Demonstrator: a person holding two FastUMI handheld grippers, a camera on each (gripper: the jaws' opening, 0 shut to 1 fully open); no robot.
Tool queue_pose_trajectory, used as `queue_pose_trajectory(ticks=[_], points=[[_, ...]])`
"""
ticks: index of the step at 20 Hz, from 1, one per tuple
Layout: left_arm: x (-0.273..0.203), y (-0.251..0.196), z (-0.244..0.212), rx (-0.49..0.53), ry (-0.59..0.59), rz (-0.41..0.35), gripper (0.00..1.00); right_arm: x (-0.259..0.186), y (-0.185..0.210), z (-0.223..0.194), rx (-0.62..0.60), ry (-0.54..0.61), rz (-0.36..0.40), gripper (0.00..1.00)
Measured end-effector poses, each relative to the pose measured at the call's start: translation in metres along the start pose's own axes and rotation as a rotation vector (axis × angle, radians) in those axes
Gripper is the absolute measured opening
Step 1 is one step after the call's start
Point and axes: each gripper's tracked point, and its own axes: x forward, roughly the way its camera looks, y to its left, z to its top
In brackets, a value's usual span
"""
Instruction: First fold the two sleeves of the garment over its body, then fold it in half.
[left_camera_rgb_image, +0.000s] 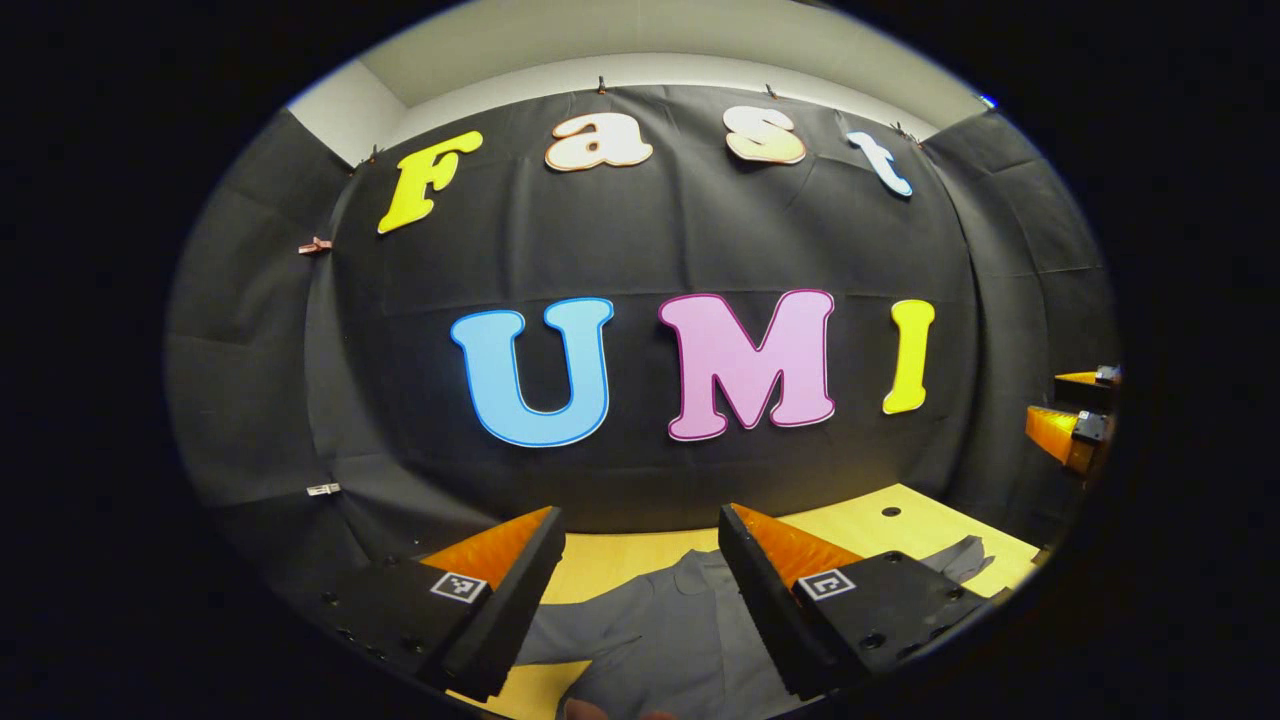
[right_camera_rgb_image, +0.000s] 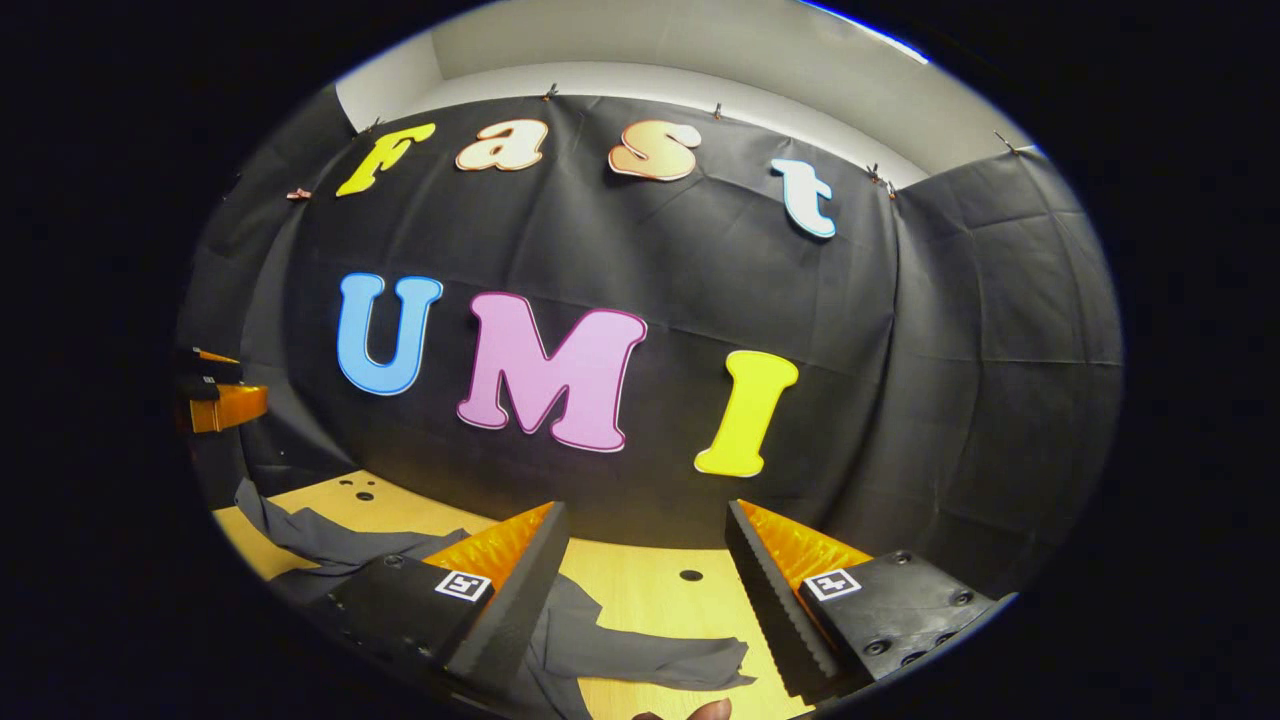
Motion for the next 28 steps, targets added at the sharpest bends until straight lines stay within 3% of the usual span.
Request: queue_pose_trajectory(ticks=[7,11,17,23,28], points=[[-0.004,0.002,-0.016,0.013,0.036,-0.006,0.97,0.030,-0.049,-0.108,-0.020,0.211,-0.040,0.97],[-0.008,-0.005,-0.026,0.028,0.070,0.002,0.97,0.054,-0.086,-0.209,0.081,0.400,-0.067,0.98],[-0.013,-0.009,-0.041,0.022,0.129,0.054,0.97,0.076,-0.109,-0.324,0.083,0.610,-0.079,0.98],[-0.019,-0.009,-0.047,0.054,0.165,0.111,0.97,0.076,-0.109,-0.388,0.113,0.746,-0.040,0.98],[-0.028,-0.015,-0.055,0.081,0.189,0.137,0.97,0.084,-0.111,-0.411,0.209,0.797,-0.036,0.98]])
